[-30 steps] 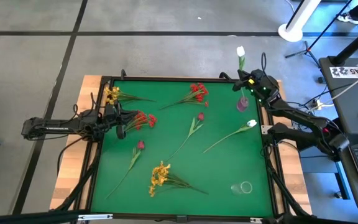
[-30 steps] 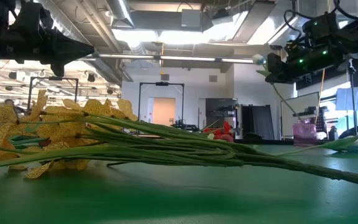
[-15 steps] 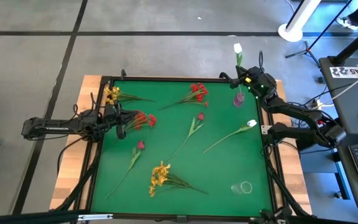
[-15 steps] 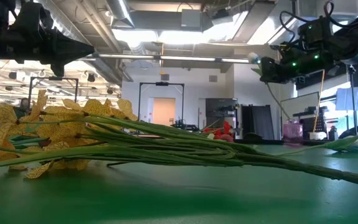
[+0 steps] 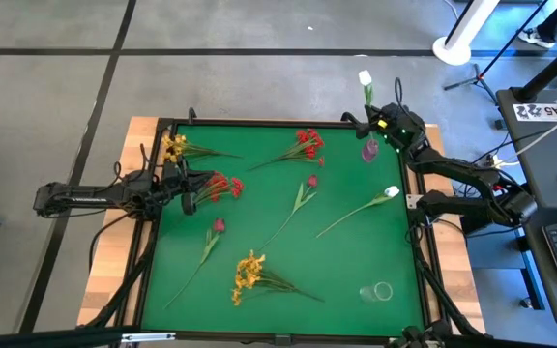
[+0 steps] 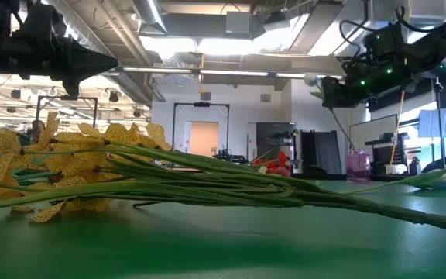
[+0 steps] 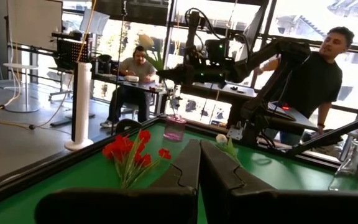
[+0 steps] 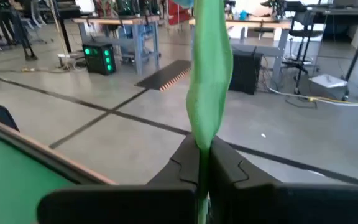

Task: Sort flowers into vase by color
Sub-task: Put the left white tulip into the purple vase, then put the right orange flowers into the transparent vase

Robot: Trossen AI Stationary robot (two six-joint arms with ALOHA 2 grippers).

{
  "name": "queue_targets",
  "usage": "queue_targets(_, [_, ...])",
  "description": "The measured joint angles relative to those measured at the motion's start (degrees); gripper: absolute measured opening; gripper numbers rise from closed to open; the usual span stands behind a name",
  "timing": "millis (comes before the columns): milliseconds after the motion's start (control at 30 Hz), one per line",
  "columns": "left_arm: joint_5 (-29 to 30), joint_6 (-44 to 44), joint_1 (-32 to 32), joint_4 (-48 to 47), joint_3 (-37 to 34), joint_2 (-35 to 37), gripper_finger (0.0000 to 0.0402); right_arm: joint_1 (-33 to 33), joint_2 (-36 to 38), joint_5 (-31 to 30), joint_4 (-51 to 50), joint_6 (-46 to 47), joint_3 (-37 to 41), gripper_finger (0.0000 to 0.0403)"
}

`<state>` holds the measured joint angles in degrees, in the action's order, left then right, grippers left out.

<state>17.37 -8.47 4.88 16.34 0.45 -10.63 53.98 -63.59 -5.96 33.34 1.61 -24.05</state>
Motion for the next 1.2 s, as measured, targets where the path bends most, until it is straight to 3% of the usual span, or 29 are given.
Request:
queue_targets(267, [0.0, 0.0, 0.0, 0.0, 0.0, 0.0, 0.0, 0.0, 0.0, 1.0, -0.5, -0.4, 2.1, 0.0011])
queue_targets(700, [0.0, 0.0, 0.0, 0.0, 0.0, 0.0, 0.0, 0.0, 0.5, 5.6, -2.3, -1.6, 2.1, 0.0119])
queue_targets(1000, [0.0, 1.4, 0.0, 0.0, 0.0, 0.0, 0.0, 0.0, 7.6, 0.9, -20.4, -3.9, -1.3, 0.0213])
queue_targets(1200, [0.0, 1.5, 0.0, 0.0, 0.0, 0.0, 0.0, 0.0, 14.2, 0.9, -29.7, -3.6, -4.2, 0.0266])
